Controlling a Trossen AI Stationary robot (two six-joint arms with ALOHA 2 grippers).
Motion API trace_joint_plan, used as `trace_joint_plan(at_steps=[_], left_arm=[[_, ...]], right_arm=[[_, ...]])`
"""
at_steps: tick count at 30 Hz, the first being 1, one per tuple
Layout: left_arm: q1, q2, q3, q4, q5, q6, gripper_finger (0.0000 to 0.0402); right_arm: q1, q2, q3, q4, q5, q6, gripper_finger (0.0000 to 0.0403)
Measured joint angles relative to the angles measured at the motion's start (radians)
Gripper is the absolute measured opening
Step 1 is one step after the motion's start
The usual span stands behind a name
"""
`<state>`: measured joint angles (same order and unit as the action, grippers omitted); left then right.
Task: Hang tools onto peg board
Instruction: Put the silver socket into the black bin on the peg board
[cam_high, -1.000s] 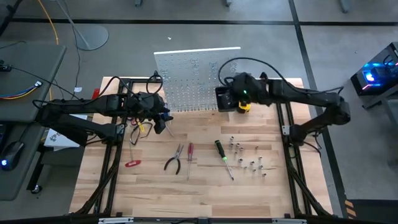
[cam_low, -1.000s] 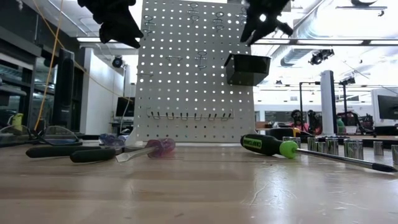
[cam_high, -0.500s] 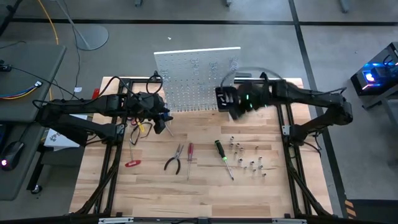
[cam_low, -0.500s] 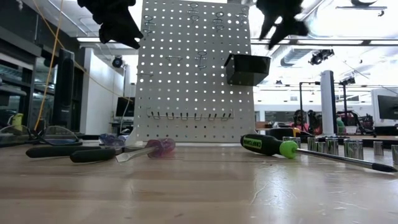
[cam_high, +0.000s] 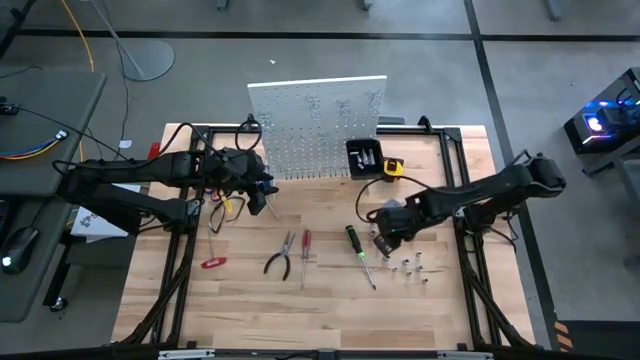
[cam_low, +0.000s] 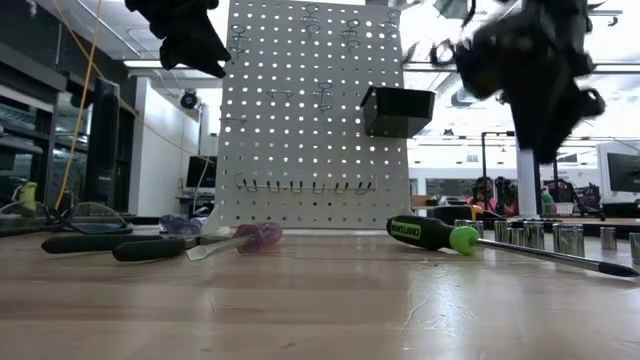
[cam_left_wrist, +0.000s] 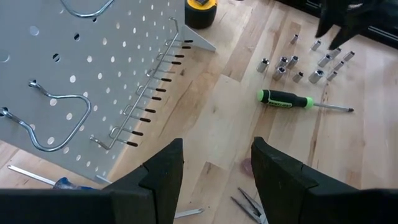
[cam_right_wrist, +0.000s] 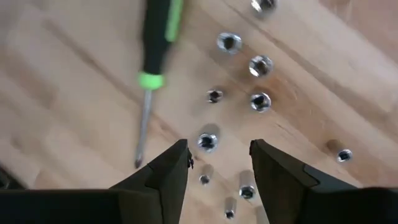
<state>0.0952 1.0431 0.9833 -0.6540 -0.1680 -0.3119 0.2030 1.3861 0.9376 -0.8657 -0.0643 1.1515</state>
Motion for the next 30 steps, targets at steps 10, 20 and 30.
trace_joint_plan(at_steps=[10, 20, 30], left_arm=[[0.000, 0.000, 0.000, 0.007, 0.000, 0.000, 0.0173], [0.000, 0.000, 0.000, 0.007, 0.000, 0.000, 0.0172], [0.001, 0.000, 0.000, 0.007, -0.002, 0.000, 0.0173]], right_arm=[[-0.066, 0.129, -0.052, 0.093, 0.011, 0.053, 0.0167], [-0.074, 0.292, -0.048, 0.094, 0.002, 0.035, 0.0167], [-0.071, 0.324, -0.047, 0.103, 0.029, -0.038, 0.0056]])
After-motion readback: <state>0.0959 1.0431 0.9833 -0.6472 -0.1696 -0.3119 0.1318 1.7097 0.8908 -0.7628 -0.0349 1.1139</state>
